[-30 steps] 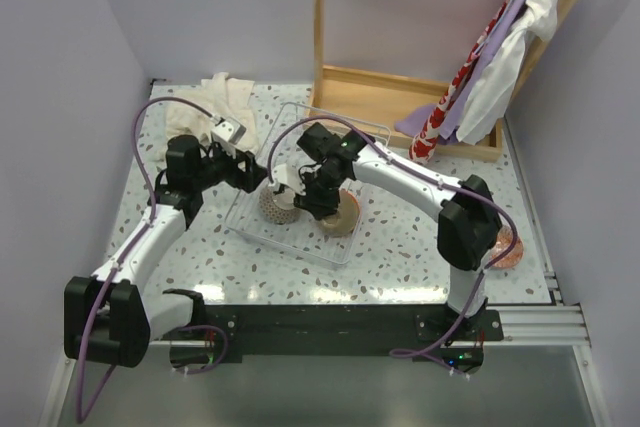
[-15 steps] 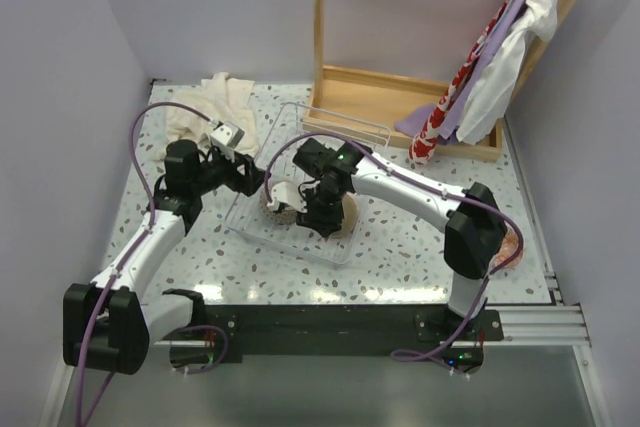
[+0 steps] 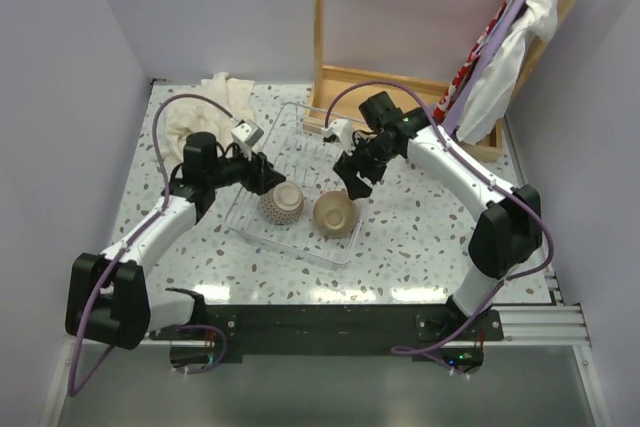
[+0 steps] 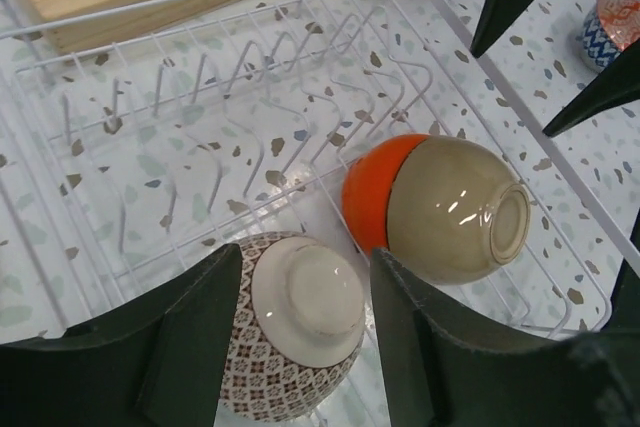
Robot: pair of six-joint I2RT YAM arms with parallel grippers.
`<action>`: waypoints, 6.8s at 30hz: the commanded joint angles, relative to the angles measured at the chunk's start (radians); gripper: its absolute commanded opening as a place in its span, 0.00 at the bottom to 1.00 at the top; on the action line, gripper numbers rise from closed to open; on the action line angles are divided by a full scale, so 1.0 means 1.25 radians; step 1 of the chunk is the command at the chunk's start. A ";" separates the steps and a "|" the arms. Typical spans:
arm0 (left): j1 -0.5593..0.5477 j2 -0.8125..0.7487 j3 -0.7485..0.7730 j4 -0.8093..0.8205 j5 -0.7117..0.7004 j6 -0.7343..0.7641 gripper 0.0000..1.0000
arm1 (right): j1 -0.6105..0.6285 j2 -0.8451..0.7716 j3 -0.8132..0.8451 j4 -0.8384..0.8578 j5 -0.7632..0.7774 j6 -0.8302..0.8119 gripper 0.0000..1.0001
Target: Load the bowls into the dish rack
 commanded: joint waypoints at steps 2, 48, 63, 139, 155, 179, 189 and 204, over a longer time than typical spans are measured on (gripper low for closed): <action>-0.045 0.039 0.090 0.016 0.004 0.010 0.57 | 0.019 -0.070 -0.041 0.024 0.030 -0.009 0.74; -0.042 0.034 0.121 0.077 -0.089 -0.047 0.69 | -0.561 -0.288 -0.596 0.064 0.452 -0.082 0.29; -0.036 -0.002 0.082 0.098 -0.072 -0.057 0.69 | -0.559 -0.414 -0.538 -0.131 0.307 -0.129 0.00; -0.033 0.038 0.218 -0.649 0.046 0.610 0.00 | 0.099 0.419 0.162 -0.468 -0.749 -0.445 0.23; -0.104 0.045 0.200 -0.638 0.072 0.618 0.00 | 0.069 0.301 0.114 -0.251 -0.602 -0.277 0.34; 0.064 -0.002 0.272 -0.462 -0.191 0.314 0.54 | 0.094 0.033 0.036 0.103 -0.204 0.204 0.46; 0.115 -0.055 0.208 -0.367 -0.399 0.087 0.68 | 0.250 0.067 0.079 0.142 0.079 0.445 0.61; 0.216 -0.194 0.115 -0.361 -0.321 0.004 0.69 | 0.306 0.219 0.155 0.164 0.101 0.591 0.57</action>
